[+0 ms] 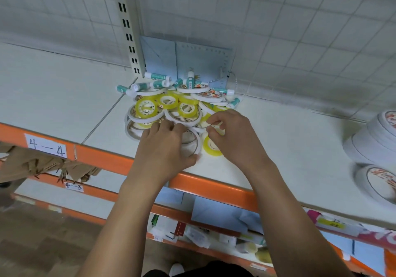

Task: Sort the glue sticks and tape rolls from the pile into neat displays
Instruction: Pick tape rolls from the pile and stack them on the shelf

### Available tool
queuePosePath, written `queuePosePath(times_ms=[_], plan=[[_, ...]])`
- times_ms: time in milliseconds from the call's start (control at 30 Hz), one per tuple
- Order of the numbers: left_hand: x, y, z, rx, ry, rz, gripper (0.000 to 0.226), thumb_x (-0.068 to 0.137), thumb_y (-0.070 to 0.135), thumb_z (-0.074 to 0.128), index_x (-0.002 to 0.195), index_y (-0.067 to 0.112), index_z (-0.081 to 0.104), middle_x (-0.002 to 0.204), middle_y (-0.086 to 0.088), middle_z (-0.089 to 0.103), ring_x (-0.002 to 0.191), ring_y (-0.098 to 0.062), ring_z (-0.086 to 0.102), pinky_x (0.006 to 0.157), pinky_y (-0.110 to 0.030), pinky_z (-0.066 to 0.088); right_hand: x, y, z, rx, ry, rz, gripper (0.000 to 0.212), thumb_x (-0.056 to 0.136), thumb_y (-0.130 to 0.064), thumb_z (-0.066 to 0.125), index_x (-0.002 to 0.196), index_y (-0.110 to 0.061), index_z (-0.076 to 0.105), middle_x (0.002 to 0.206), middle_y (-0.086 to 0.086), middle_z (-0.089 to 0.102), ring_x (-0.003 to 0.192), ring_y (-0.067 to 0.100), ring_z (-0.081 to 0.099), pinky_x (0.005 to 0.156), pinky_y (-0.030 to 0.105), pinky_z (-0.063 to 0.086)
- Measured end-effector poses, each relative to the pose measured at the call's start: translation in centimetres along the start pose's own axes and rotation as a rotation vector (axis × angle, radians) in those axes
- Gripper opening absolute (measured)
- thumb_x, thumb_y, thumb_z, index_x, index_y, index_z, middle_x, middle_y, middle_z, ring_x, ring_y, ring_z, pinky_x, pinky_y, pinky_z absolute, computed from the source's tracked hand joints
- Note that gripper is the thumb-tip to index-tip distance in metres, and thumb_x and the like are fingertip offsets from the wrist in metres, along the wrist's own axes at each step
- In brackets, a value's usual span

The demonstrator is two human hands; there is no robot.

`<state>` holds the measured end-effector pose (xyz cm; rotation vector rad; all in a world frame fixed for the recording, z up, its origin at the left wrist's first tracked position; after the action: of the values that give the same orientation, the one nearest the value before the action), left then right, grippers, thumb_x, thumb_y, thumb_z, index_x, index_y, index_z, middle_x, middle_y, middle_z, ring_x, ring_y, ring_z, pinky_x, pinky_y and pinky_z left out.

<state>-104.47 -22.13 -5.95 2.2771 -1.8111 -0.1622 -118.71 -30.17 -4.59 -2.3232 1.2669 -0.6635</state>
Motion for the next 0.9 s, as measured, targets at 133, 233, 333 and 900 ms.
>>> queuePosePath(times_ms=[133, 233, 333, 900], plan=[[-0.2, 0.1, -1.4, -0.076, -0.012, 0.001, 0.072, 0.069, 0.058, 0.07, 0.13, 0.026, 0.052, 0.13, -0.003, 0.045, 0.121, -0.029, 0.041, 0.099, -0.041, 0.039, 1.7, -0.9, -0.6, -0.019, 0.05, -0.032, 0.018, 0.09, -0.017, 0.063, 0.105, -0.013, 0.07, 0.105, 0.005, 0.064, 0.094, 0.018, 0.058, 0.085, 0.024, 0.044], [0.8, 0.0, -2.6, -0.076, -0.004, -0.007, 0.074, 0.068, 0.057, 0.071, 0.131, 0.024, 0.049, 0.129, -0.005, 0.042, 0.119, -0.033, 0.041, 0.097, -0.044, 0.04, 2.8, -1.4, -0.6, -0.006, 0.065, -0.042, 0.016, 0.09, -0.016, 0.062, 0.103, -0.012, 0.071, 0.105, 0.005, 0.064, 0.096, 0.019, 0.059, 0.089, 0.029, 0.047], [2.6, -0.2, -3.6, -0.086, 0.011, -0.025, 0.077, 0.068, 0.054, 0.072, 0.132, 0.021, 0.046, 0.129, -0.007, 0.043, 0.118, -0.035, 0.042, 0.096, -0.047, 0.042, 4.2, -1.7, -0.5, -0.028, 0.072, -0.036, 0.016, 0.09, -0.016, 0.061, 0.102, -0.013, 0.071, 0.106, 0.006, 0.063, 0.098, 0.021, 0.057, 0.089, 0.034, 0.047], [5.8, -1.7, -3.7, -0.074, 0.035, 0.018, 0.07, 0.072, 0.051, 0.068, 0.133, 0.023, 0.047, 0.13, -0.007, 0.046, 0.121, -0.033, 0.042, 0.098, -0.045, 0.038, 10.7, -0.8, 2.0, -0.175, -0.026, 0.038, 0.032, 0.087, -0.043, 0.066, 0.098, -0.013, 0.068, 0.115, 0.012, 0.056, 0.108, 0.029, 0.052, 0.097, 0.038, 0.042]])
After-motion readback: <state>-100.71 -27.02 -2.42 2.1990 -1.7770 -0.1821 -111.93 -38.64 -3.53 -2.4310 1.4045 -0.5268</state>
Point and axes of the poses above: each hand's wrist, its own x-axis towards the middle knuckle, its own z-axis out of the palm, y = z × x, the point moved 4 cm from there along x, towards the middle knuckle
